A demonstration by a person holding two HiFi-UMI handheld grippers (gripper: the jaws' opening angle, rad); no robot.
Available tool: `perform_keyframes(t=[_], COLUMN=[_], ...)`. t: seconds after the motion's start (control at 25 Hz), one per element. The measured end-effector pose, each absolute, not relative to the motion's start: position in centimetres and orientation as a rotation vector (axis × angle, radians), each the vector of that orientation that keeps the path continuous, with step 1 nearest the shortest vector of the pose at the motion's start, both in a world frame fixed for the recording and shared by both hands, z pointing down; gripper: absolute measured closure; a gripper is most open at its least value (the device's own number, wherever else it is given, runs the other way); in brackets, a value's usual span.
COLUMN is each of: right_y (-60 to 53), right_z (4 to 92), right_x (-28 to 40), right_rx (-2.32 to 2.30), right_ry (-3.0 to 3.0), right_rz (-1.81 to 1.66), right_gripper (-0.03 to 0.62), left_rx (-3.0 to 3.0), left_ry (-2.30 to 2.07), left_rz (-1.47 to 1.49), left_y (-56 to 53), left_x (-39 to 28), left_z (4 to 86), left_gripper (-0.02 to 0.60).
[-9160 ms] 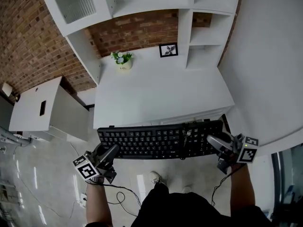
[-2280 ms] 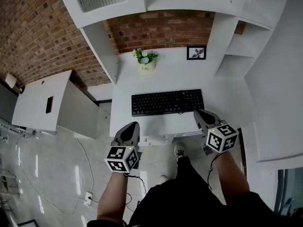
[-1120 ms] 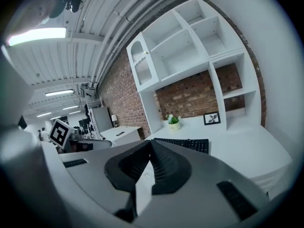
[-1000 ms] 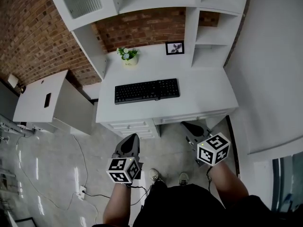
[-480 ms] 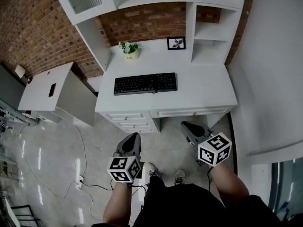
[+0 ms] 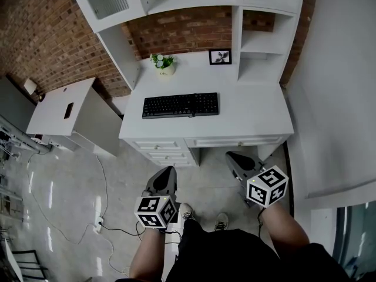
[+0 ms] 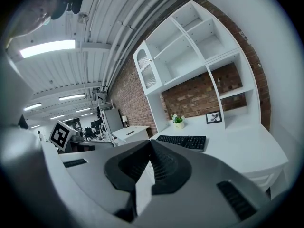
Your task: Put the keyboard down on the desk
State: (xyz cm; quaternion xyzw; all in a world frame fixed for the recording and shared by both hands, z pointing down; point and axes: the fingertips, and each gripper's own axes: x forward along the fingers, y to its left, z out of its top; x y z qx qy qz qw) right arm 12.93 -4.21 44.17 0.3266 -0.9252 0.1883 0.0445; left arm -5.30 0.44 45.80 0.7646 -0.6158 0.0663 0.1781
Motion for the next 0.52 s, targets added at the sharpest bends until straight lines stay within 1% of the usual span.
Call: perform_keyframes(t=[0.52], right_y=[-4.18], right_z=[44.22], right_x=[12.90], right_rx=[1.003], right_ry=[-2.831], right_rz=[0.582], right_gripper=[0.577], left_rx=[2.147], left_ry=[-1.746], left_rz=[0.198], left_y=[1.02], left_x=[-5.56], left_z=[46.24], left_gripper=[0.563])
